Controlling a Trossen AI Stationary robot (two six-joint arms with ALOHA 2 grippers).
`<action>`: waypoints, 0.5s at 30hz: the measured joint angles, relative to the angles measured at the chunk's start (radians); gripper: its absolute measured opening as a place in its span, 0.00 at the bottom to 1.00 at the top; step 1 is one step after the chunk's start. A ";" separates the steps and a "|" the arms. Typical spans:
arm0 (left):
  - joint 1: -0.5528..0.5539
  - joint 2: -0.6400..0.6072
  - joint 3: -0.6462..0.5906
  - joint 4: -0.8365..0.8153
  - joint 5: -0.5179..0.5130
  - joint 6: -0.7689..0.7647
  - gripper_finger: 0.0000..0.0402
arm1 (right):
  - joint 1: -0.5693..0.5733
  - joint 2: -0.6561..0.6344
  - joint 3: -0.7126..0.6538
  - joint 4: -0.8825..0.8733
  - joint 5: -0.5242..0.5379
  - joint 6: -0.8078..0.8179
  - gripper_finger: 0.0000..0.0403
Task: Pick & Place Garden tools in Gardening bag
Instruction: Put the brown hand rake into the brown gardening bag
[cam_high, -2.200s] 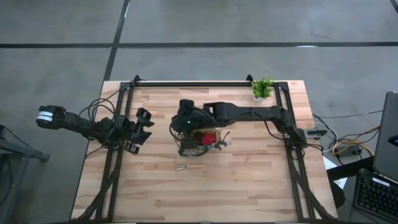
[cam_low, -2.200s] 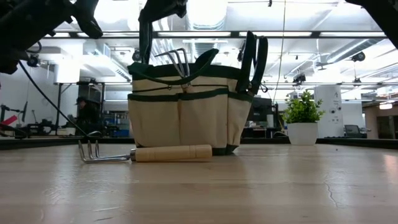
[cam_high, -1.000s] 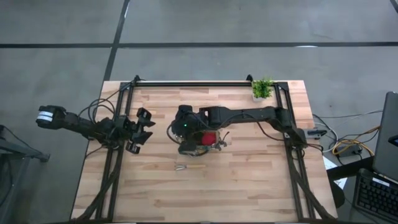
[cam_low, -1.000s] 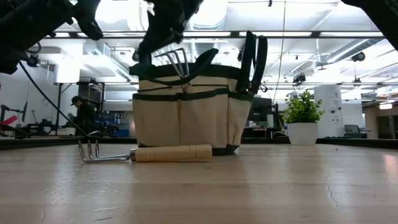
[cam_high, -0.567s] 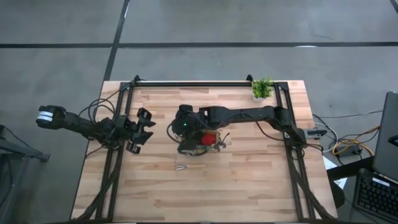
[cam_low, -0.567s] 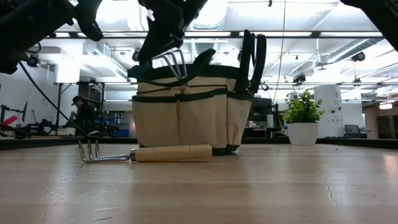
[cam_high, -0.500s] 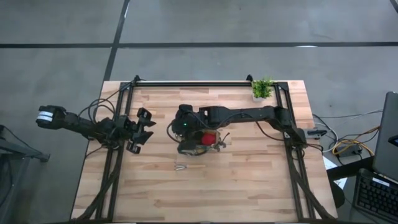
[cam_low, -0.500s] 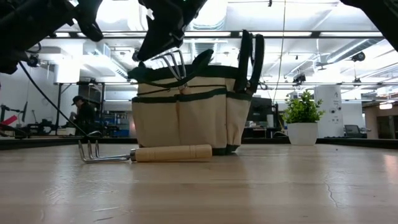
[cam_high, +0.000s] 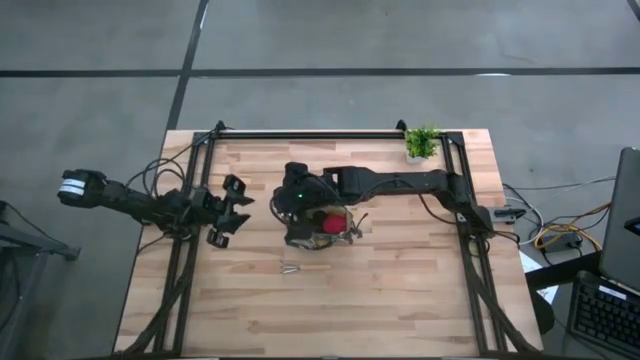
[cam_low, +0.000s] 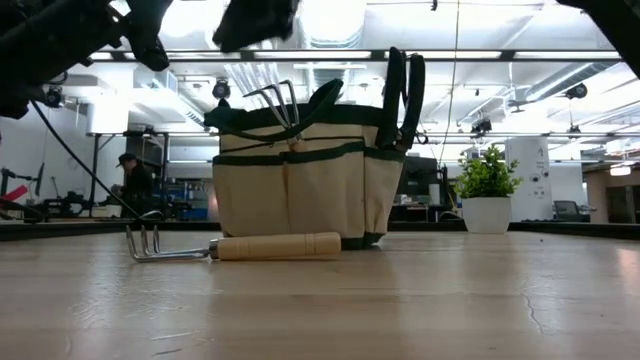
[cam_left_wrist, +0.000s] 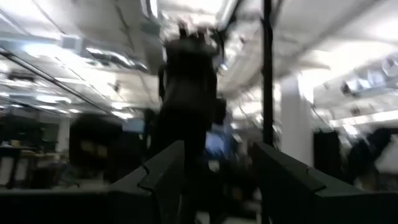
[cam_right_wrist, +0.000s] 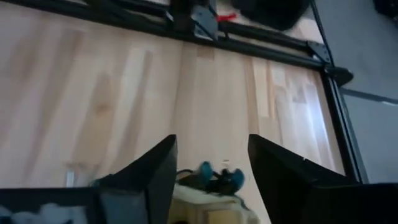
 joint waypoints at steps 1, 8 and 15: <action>0.000 0.000 0.003 -0.026 0.024 0.011 0.48 | 0.011 -0.005 0.012 -0.017 0.000 0.001 0.48; -0.004 0.002 0.114 -0.343 0.127 -0.004 0.48 | 0.099 -0.032 0.030 -0.061 0.000 0.005 0.47; -0.061 0.008 0.318 -0.933 0.126 0.011 0.48 | 0.180 -0.042 0.027 -0.189 0.023 0.094 0.43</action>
